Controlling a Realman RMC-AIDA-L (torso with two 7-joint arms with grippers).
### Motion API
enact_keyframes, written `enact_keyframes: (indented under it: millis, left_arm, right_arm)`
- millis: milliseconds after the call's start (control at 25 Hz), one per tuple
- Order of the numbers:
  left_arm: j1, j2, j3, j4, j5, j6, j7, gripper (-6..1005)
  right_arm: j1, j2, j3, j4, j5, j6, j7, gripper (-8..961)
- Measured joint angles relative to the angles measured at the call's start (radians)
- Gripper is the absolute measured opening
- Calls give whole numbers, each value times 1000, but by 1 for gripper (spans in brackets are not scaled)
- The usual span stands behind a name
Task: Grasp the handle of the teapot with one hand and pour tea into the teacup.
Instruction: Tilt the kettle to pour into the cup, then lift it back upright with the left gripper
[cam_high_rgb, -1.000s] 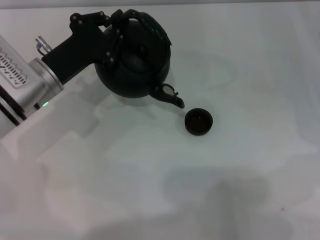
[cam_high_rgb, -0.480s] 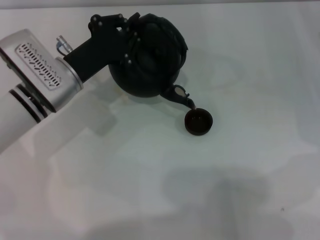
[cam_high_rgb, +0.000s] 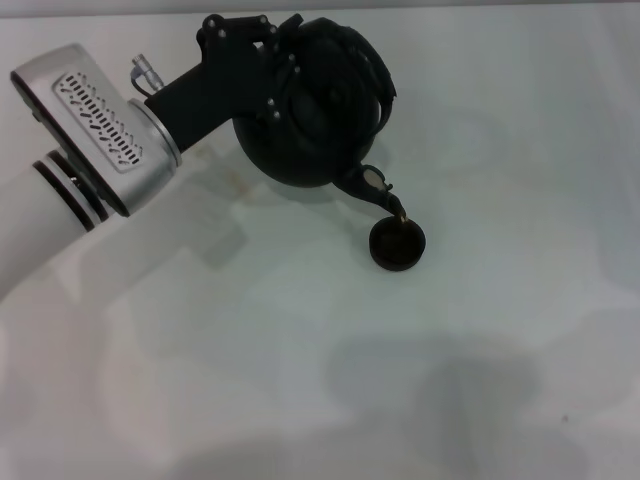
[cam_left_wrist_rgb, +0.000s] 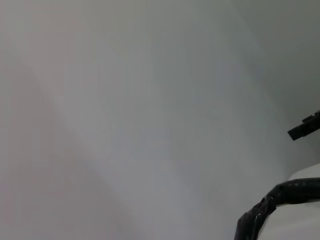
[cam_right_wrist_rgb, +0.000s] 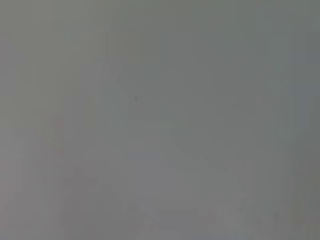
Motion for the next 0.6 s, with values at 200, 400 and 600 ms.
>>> enact_keyframes:
  millis: [200,400,600]
  left_arm:
    - [-3,2,0,0,18,0,4,115]
    - [-3,2,0,0,19,0,12,116]
    - [0,2,0,0,20,2,12,113]
  right_arm:
    - [0,0,1,0,1,0,0,873]
    - [0,0,2,0,1,1,0,873]
    - [0,0,2,0,1,4,2,873]
